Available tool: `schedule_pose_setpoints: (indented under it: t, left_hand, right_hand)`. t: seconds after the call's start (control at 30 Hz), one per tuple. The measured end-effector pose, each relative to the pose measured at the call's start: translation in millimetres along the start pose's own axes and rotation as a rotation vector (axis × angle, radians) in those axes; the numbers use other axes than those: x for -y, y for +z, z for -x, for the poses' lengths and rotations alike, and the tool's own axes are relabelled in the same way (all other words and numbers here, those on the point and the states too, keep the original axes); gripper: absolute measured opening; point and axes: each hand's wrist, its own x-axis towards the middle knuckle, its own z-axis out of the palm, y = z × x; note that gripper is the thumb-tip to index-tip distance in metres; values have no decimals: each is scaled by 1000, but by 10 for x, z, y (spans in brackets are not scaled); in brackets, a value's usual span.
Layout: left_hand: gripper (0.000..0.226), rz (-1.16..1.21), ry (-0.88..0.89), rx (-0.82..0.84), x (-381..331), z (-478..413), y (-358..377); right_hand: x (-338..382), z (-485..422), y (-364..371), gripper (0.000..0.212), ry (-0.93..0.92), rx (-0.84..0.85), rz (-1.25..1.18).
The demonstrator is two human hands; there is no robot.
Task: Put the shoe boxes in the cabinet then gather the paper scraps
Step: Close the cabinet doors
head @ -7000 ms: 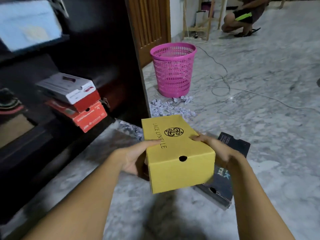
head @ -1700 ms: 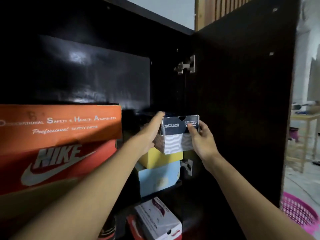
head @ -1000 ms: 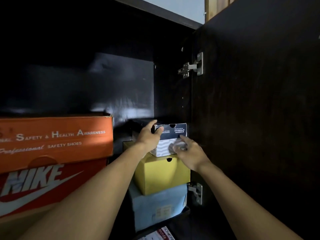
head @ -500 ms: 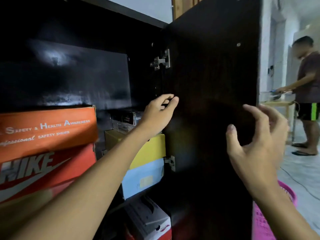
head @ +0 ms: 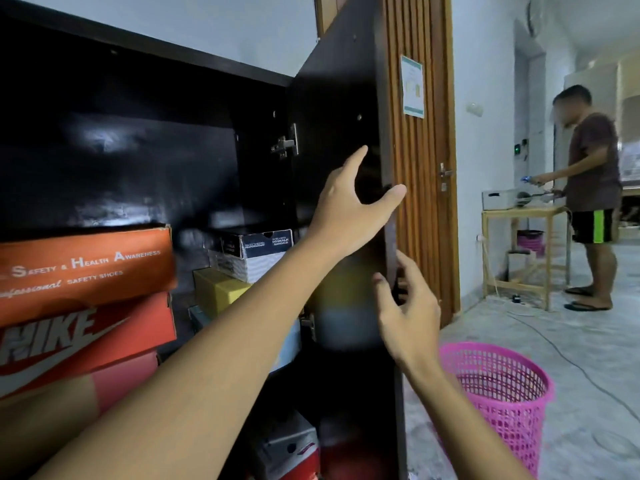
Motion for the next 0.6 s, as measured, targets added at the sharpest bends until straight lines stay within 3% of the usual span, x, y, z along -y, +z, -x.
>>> schedule_pose_setpoints:
  t: [0.1, 0.2, 0.33, 0.6]
  left_hand:
    - [74, 8, 28, -177, 139, 30, -347]
    - [61, 20, 22, -248, 435, 96, -890]
    - [48, 131, -59, -261, 884, 186, -1551]
    - [73, 85, -246, -321, 1559, 29, -2115]
  right_hand:
    - [173, 206, 274, 52, -270, 103, 11]
    - [312, 387, 693, 57, -398, 192, -4]
    - [504, 572, 1338, 59, -366, 344, -12]
    - [609, 582, 2193, 69, -249, 565, 114]
